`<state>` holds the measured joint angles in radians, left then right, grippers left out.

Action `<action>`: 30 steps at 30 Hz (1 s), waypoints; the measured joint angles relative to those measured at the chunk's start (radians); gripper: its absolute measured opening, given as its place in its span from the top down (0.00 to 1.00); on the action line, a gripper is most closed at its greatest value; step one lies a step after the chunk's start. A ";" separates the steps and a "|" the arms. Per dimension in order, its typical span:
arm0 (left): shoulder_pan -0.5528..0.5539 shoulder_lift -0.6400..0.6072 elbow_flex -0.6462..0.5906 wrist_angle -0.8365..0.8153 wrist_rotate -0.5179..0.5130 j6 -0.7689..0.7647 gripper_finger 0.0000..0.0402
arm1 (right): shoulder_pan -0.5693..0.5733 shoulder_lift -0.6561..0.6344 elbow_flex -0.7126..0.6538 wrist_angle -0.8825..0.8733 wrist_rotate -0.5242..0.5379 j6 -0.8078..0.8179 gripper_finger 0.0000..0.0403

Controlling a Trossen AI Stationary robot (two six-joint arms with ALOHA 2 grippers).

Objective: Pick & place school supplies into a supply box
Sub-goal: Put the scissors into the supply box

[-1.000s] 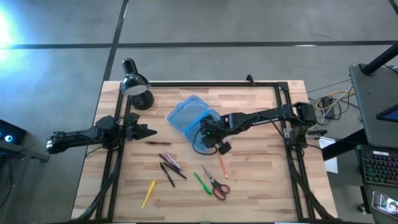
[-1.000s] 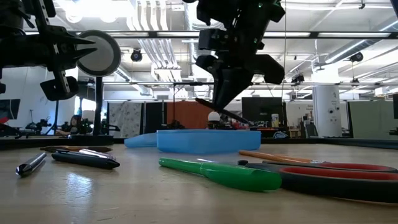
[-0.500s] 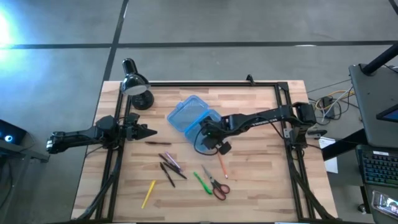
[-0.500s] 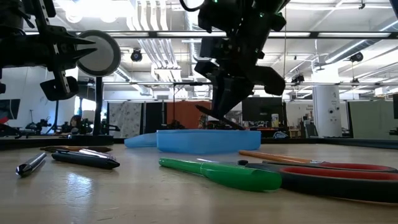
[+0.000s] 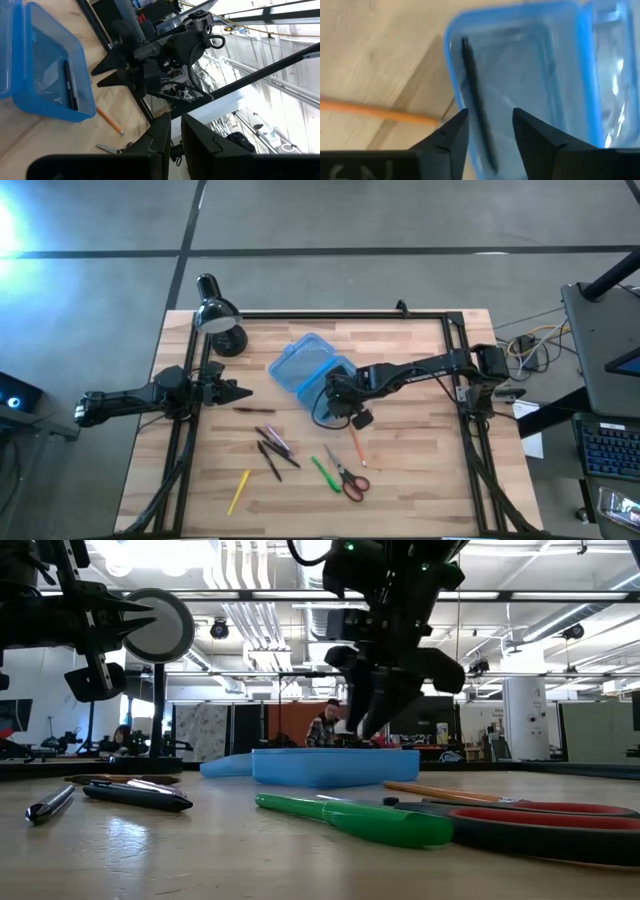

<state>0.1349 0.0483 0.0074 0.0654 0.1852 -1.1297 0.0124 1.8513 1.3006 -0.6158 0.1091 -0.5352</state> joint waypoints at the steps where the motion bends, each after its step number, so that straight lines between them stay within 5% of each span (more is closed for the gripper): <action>1: 0.000 0.000 0.000 0.000 0.000 0.000 0.93 | 0.004 -0.015 0.000 -0.028 0.015 0.049 0.61; 13: 0.000 0.000 0.000 0.000 0.000 0.000 0.93 | 0.174 -0.072 0.001 -0.169 -0.102 0.899 0.57; 30: 0.000 0.000 0.000 0.001 0.000 0.000 0.93 | 0.556 0.071 0.057 -0.057 -0.016 1.362 0.57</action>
<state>0.1349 0.0486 0.0074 0.0666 0.1852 -1.1297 0.5687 1.9222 1.3577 -0.6726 0.0929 0.8264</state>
